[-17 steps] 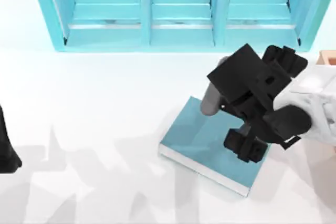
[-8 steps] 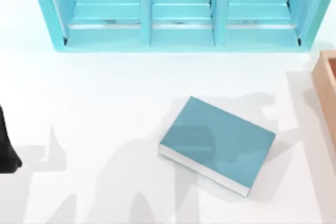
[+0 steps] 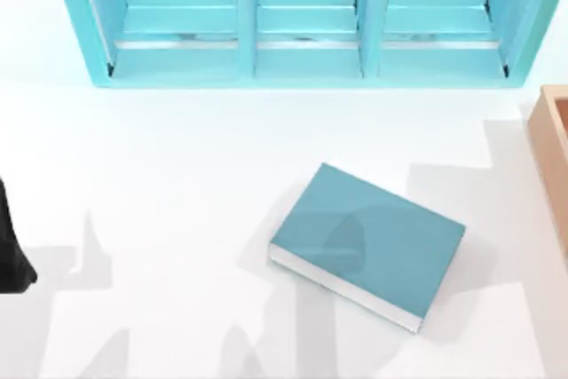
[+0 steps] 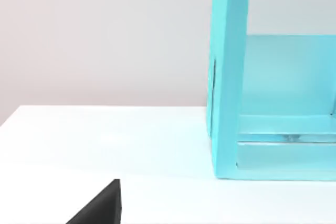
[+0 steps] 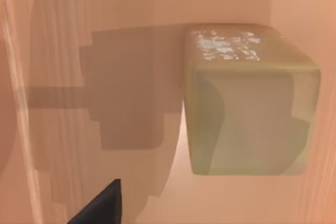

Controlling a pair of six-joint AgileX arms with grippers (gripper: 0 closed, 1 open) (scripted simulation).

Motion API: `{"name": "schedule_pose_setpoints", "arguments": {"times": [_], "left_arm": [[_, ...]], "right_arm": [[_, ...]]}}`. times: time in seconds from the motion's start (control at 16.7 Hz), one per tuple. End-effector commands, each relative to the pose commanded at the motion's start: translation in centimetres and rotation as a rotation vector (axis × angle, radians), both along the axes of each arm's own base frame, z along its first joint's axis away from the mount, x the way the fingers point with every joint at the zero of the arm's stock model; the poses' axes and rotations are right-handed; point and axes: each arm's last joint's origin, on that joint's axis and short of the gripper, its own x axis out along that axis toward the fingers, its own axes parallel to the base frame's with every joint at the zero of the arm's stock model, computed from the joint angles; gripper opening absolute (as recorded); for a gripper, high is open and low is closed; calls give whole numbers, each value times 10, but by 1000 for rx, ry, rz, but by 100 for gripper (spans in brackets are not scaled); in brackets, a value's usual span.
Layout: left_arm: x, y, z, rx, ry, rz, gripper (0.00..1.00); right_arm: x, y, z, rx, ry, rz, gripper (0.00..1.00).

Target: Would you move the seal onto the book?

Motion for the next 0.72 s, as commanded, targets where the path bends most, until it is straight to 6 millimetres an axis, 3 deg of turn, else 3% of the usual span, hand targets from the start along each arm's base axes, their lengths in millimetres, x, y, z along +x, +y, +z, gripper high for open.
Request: {"name": "schedule_pose_setpoints", "arguments": {"times": [0.3, 0.72], "left_arm": [[0, 0, 0, 0, 0, 0, 100], [0, 0, 0, 0, 0, 0, 100]], "right_arm": [[0, 1, -5, -1, 1, 2, 100], [4, -1, -82, -3, -11, 0, 100]]}}
